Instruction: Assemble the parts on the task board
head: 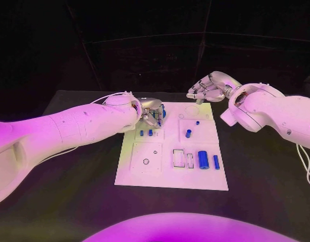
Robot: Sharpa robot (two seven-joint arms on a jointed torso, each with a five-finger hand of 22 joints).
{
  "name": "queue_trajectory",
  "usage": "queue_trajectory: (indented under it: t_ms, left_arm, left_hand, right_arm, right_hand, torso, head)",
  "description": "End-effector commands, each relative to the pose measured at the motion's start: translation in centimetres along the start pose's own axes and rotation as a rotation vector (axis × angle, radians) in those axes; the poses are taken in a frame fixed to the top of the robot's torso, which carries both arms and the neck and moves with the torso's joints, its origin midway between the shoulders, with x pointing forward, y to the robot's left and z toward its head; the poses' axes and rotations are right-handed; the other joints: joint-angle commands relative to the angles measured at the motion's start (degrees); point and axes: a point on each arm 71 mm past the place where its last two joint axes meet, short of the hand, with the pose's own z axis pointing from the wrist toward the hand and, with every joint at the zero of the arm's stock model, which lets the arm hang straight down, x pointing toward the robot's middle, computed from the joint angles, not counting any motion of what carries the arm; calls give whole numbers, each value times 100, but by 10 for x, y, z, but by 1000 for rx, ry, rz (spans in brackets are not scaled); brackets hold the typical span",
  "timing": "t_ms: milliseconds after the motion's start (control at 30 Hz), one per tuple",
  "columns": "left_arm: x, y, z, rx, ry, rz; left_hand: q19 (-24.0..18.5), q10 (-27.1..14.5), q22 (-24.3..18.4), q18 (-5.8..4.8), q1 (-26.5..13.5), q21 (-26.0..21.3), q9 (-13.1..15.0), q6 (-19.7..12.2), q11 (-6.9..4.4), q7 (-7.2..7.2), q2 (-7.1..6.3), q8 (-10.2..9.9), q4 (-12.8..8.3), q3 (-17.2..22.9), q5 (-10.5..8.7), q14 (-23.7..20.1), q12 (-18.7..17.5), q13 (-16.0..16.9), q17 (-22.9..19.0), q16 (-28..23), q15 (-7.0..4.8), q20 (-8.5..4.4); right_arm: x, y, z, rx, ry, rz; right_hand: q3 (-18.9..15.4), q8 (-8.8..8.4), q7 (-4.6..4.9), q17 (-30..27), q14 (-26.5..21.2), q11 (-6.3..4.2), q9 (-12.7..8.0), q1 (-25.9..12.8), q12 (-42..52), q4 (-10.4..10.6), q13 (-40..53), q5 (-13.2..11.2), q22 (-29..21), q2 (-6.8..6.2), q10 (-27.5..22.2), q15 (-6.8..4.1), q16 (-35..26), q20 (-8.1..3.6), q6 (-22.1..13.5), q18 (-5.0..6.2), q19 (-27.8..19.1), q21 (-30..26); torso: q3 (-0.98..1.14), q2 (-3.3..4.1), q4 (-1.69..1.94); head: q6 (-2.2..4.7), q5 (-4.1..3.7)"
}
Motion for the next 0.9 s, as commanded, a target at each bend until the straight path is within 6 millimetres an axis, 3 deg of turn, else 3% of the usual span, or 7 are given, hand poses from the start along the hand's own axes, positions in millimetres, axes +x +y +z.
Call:
queue_trajectory:
  t_ms: [33, 100, 333, 633, 900]
  left_arm:
    - [-6, -4, -3, 38, -47, -7]
    - [-7, -3, -6, 42, -53, -11]
    - [-20, 1, -18, 43, -87, -58]
    - [-32, 12, -35, 15, -102, -75]
    - [-32, 28, -40, -35, -66, -77]
  left_hand:
    - [50, 49, 34, -73, -67, 43, 6, 45, 7, 1, -14, -17, 0, 35, 2, 124, -14, 8, -6, 19, -48, -8]
    - [50, 49, 34, -73, -67, 43, 6, 45, 7, 1, -14, -17, 0, 35, 2, 124, -14, 8, -6, 19, -48, -8]
    - [51, 61, 44, -74, -85, 50, 8, 57, 4, -2, -21, -19, -1, 40, 1, 122, -22, 9, -17, 17, -50, -10]
    - [50, 86, 52, -74, -103, 55, 12, 81, -4, -10, -34, -20, -13, 50, 1, 123, -32, 12, -16, 21, -55, -13]
    - [47, 112, 61, -74, -142, 59, 15, 101, -9, -18, -73, -29, -27, 47, -1, 121, -52, 13, -32, 18, -60, -17]
  right_arm:
    - [-3, 0, 1, -30, -8, 27]
    - [-5, -2, 2, -32, -12, 29]
    - [-16, -14, 4, -23, -40, 20]
    - [-23, -22, 6, -10, -64, 10]
    - [-23, -22, 6, -10, -64, 10]
  right_hand:
    - [2, 0, 52, -326, 4, 4, -15, 75, -209, -38, -403, 23, -237, 2, 149, 40, -400, 67, 11, 76, 61, -327]
    - [20, -35, 29, -563, 59, -7, -19, 122, -352, -65, -695, 27, -404, 12, 252, 88, -655, 83, 39, 84, 151, -546]
    - [92, -142, 22, -970, 250, -5, -22, 234, -585, -151, -1226, 28, -711, 20, 427, 81, -1037, 102, 77, 67, 382, -938]
    - [112, -187, 45, -1090, 288, 20, -23, 248, -646, -177, -1383, 32, -805, 13, 440, 92, -1146, 110, 68, 61, 445, -1061]
    - [119, -201, 52, -1126, 296, 27, -23, 251, -666, -188, -1430, 34, -835, 9, 434, 99, -1178, 114, 63, 60, 461, -1101]
  torso:
    - [-3, -4, 0]
    - [-5, -6, 4]
    - [2, -8, 13]
    - [12, 1, -10]
    - [14, 6, -5]
  head:
    - [8, -4]
    - [13, -14]
    - [33, -4]
    - [46, 25]
    - [41, 21]
